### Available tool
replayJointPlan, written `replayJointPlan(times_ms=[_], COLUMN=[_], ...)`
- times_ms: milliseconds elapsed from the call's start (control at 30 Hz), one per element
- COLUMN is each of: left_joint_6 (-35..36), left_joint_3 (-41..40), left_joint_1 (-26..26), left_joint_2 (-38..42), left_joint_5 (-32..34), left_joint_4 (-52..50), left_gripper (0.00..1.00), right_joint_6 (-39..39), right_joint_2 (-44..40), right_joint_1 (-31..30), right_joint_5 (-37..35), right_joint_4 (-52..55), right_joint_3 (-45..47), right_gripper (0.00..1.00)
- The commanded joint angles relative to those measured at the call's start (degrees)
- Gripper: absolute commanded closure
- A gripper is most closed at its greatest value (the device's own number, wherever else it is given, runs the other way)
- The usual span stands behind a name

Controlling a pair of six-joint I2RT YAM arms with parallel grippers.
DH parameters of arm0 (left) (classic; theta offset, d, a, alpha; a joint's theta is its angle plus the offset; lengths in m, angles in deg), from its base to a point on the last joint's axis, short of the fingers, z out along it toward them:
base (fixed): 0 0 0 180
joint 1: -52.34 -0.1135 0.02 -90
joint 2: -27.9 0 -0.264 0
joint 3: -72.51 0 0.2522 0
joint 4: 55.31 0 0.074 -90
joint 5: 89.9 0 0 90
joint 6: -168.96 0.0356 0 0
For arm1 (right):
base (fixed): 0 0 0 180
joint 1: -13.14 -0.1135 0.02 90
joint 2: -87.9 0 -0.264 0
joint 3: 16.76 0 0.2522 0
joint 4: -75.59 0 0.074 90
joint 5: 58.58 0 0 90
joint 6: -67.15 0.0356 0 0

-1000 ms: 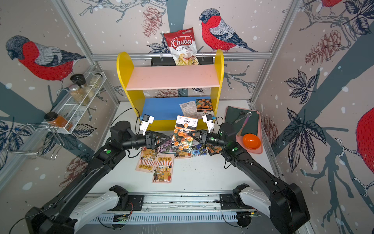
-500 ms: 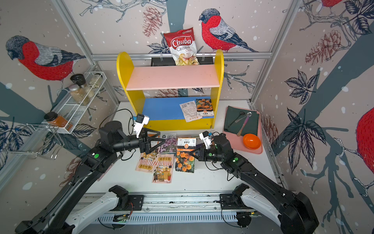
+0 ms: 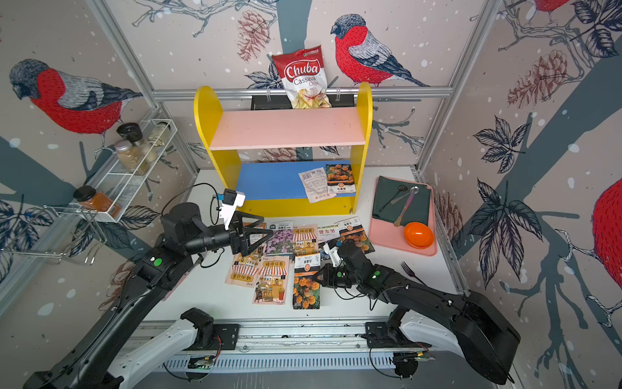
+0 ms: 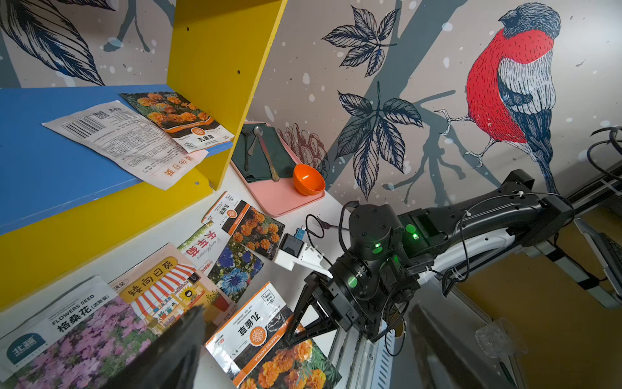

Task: Take the seed bag off the shelf
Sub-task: Place the seed packet at the center of the board.

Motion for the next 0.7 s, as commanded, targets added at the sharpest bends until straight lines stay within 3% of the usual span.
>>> replayJointPlan(times_ms=[0,300,667], left_joint_6=[0.3,-1.2,-0.9], left_joint_3=[-0.5,-2.4,-3.0], left_joint_1=[-0.1,-0.1,-0.1], left_joint_2=[0.1,1.3,1.6], left_joint_5=[-0.1,0.3,0.5], left_joint_4=[2.4,4.8,4.9], left_gripper=[0.05,0.05,0.06], right_joint_6=[1.2,1.4,-0.6], right_joint_2=[2.2,11.2,15.4], right_joint_1=[-0.6,-1.6,-1.1], right_joint_5=[-1.6,-0.8,-1.0], right_joint_4=[-5.1,-10.7,-8.4], right_joint_3=[-0.1,-1.8,-4.1], right_gripper=[1.00,1.00,1.00])
